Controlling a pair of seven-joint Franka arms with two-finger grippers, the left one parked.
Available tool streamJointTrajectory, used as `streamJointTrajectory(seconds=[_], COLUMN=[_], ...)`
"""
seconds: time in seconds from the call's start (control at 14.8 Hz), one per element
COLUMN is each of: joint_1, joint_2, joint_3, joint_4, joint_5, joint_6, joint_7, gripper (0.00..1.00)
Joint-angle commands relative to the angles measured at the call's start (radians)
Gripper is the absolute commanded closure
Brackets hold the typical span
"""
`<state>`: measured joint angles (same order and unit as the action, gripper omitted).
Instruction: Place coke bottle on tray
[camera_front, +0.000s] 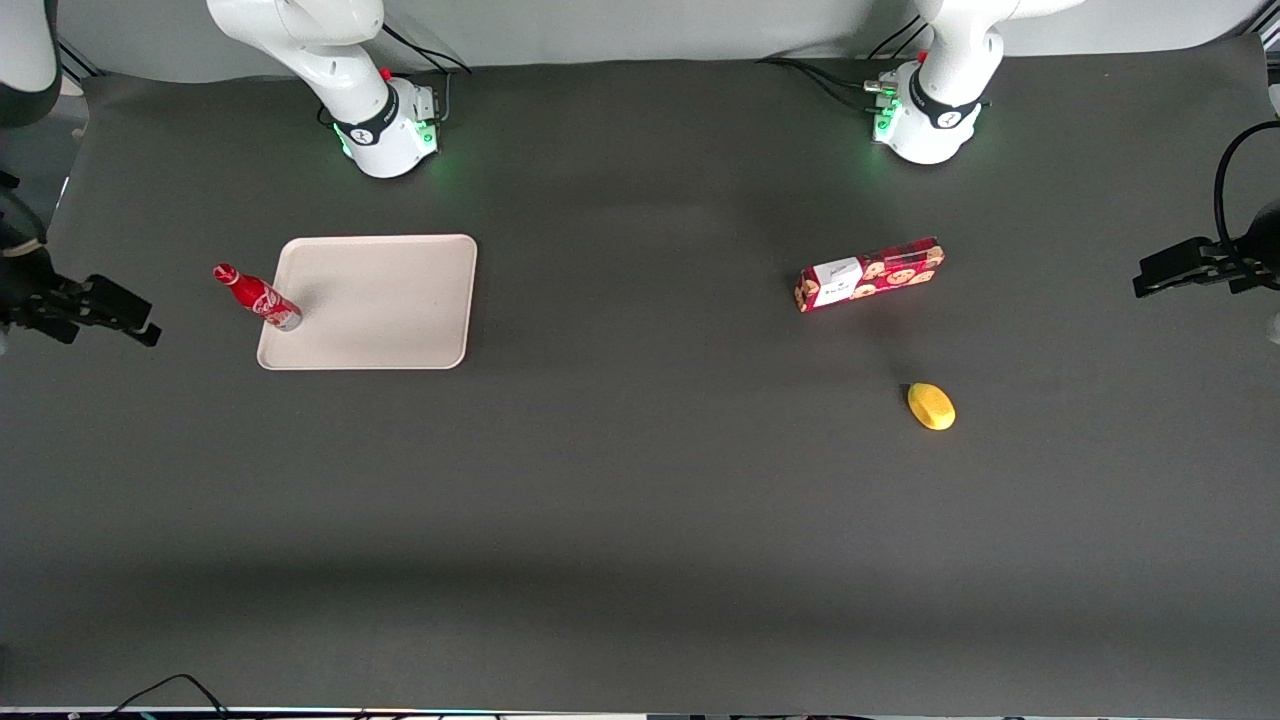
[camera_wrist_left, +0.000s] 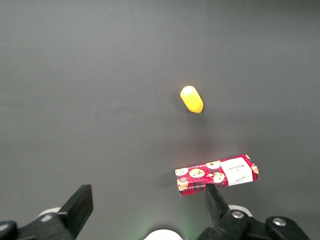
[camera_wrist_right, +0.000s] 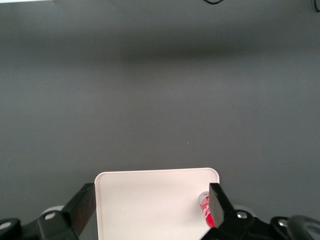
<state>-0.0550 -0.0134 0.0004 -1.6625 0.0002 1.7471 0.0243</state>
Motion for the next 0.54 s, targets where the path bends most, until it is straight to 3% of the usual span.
streamJointTrajectory(seconds=[0.0,0.47], joint_1=[-0.009,-0.02], joint_2=[-0.129,-0.097], joint_3=[-0.01,-0.014], joint_4=[-0.14,-0.1], joint_5=[0.027,0.024], joint_6=[0.029,0.037], joint_7=[-0.003,-0.004], gripper=[0.0,0.0])
